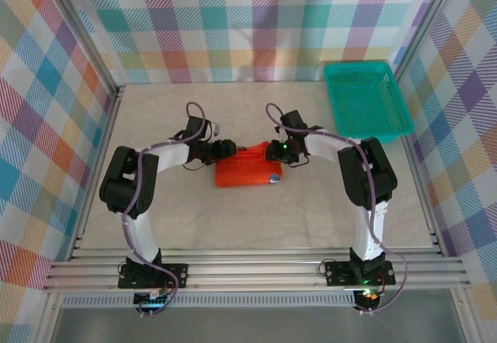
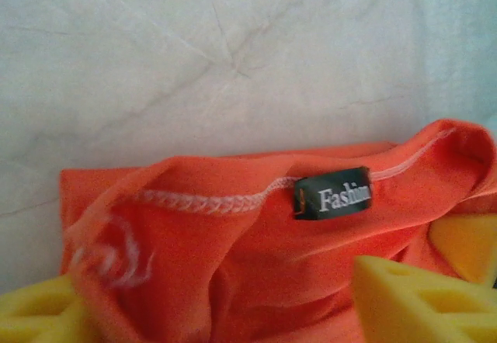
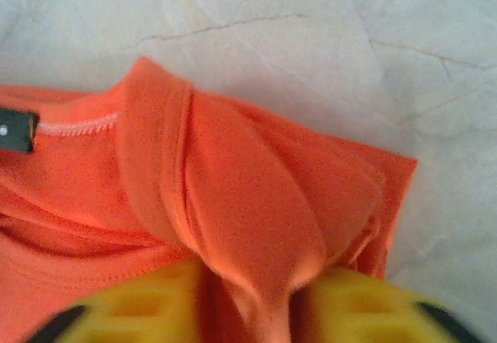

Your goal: Fold the inside-out t-shirt

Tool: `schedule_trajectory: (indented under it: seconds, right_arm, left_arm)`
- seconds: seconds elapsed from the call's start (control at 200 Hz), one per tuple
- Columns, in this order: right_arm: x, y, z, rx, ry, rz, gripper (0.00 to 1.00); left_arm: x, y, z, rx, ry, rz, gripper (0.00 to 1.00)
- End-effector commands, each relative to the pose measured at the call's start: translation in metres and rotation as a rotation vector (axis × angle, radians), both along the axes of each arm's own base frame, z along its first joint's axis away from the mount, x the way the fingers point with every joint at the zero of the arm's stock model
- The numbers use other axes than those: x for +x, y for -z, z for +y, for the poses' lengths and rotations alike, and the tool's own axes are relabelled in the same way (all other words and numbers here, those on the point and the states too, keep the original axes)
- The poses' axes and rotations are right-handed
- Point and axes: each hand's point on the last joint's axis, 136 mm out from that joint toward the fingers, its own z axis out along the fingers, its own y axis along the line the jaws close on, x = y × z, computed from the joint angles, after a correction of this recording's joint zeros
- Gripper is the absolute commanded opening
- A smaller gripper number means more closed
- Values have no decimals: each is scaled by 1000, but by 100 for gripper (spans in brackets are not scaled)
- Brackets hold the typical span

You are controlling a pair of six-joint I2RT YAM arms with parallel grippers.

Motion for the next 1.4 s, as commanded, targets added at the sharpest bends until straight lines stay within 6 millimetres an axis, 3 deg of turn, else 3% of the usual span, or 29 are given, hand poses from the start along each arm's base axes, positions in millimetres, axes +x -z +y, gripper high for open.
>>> schedule_trajectory:
  seconds: [0.0, 0.145, 0.215, 0.28, 0.365, 0.435, 0.555, 0.65, 0.76, 0.83, 1.0, 1.095, 1.235, 1.4]
  right_arm:
    - [-6, -56, -1, 34, -28, -56, 60]
    - [-20, -93, -20, -4, 2, -84, 65]
    - [-28, -94, -39, -46, 54, -75, 65]
    - [-35, -90, -60, -67, 117, -69, 65]
    - [-43, -82, -85, -51, 200, -48, 64]
    - [-49, -79, -98, -25, 241, -37, 64]
    - [-56, -78, -103, -18, 245, -25, 64]
    - [-61, -76, -103, -12, 243, -16, 63]
    - [-64, -74, -103, -6, 247, -8, 62]
    - [-66, -72, -103, -7, 247, -3, 63]
    - [-66, -65, -105, -23, 246, 5, 62]
    - [-64, -61, -104, -23, 246, 16, 63]
    - [-63, -55, -102, -20, 241, 28, 62]
    - [-60, -59, -104, -39, 225, 13, 63]
  left_arm:
    - [2, -61, 13, 39, -14, -80, 83]
    - [-19, -118, 15, 141, 10, -154, 91]
    - [-33, -133, 0, 174, 43, -187, 92]
    - [-46, -136, -27, 124, 74, -196, 95]
    - [-56, -120, -65, 11, 77, -165, 100]
    - [-52, -104, -89, -47, 67, -155, 100]
    - [-36, -66, -114, -80, 51, -94, 100]
    - [-20, -28, -115, -13, 31, -37, 100]
    - [-6, 23, -92, 73, -8, 79, 100]
    - [0, 46, -62, 101, -54, 145, 100]
    - [41, 59, 25, 100, -166, 198, 100]
    - [69, 63, 63, 94, -196, 221, 100]
    - [112, 68, 86, 58, -147, 219, 100]
    - [129, 62, 84, 66, -58, 233, 100]
